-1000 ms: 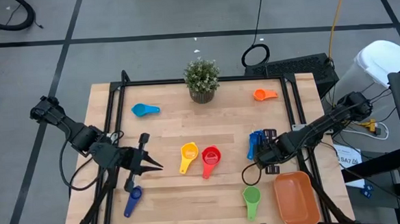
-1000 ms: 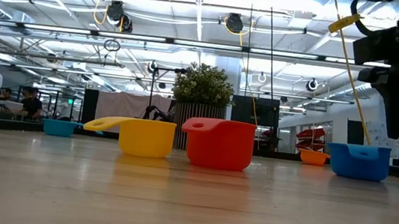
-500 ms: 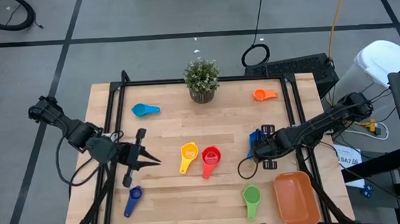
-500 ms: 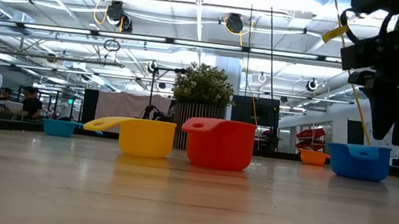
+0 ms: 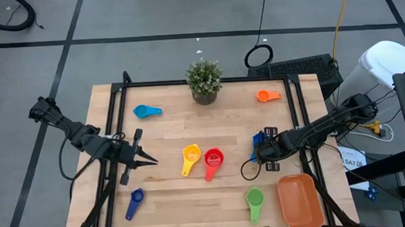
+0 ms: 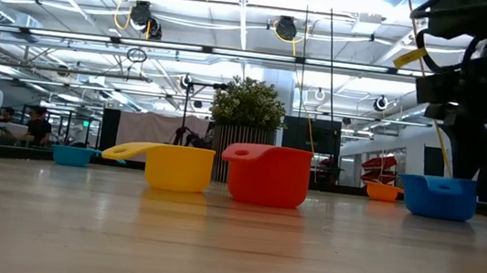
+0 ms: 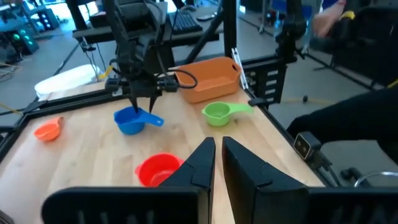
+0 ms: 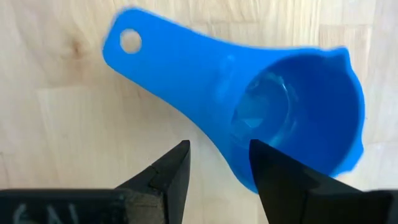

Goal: Nest measuring cups in basket
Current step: Stack the blue measuring cup on top of the red measuring cup

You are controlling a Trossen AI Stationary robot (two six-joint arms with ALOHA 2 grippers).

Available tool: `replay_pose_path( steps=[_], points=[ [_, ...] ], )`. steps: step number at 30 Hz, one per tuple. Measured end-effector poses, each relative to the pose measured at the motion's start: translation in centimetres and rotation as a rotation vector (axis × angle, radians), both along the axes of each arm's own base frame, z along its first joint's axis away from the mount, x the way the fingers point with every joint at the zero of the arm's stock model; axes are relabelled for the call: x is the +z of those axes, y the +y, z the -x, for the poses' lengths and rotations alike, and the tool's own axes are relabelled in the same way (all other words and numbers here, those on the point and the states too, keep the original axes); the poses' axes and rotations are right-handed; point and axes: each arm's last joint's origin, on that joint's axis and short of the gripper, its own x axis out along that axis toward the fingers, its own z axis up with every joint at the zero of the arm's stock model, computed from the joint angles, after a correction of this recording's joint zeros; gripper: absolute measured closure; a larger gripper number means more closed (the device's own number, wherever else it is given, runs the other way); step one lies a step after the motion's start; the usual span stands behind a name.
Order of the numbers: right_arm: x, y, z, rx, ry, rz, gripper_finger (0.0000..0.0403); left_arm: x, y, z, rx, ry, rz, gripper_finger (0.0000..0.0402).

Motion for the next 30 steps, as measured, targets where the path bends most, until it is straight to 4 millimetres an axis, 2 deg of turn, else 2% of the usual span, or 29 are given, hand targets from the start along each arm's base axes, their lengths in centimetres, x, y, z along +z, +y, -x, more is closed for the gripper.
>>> replay_pose_path(
  steps=[5, 7, 10, 14, 17, 20, 26, 30],
  points=[
    [0.0, -0.3, -0.4, -0.023, -0.028, -0.010, 0.0280, -1.6, 0.6, 0.8, 0.018, -0.012, 0.054, 0.0366],
    [-0.1, -0.4, -0.5, -0.031, -0.031, -0.012, 0.0313, -2.0, 0.8, 1.0, 0.036, -0.011, 0.079, 0.0366],
    [-0.4, -0.6, -0.6, -0.031, -0.008, -0.007, 0.0383, -2.2, 0.9, 1.2, 0.046, -0.010, 0.101, 0.0366],
    [-0.6, -0.5, -0.8, -0.026, -0.003, 0.009, 0.0396, -2.3, 0.9, 1.2, 0.048, -0.009, 0.108, 0.0366],
    [0.3, -0.4, -1.4, -0.020, -0.031, 0.007, 0.0399, -2.3, 0.9, 1.2, 0.049, -0.008, 0.112, 0.0366],
    [2.4, 0.2, -2.8, 0.026, -0.108, 0.022, 0.0400, -2.2, 0.9, 1.2, 0.048, -0.012, 0.114, 0.0366],
    [7.0, 2.1, -7.6, 0.166, -0.232, 0.090, 0.0402, -2.2, 0.9, 1.2, 0.045, -0.018, 0.098, 0.0366],
    [8.0, 4.3, -11.5, 0.291, -0.235, 0.111, 0.0402, -2.2, 0.9, 1.2, 0.046, -0.015, 0.105, 0.0366]
  ],
)
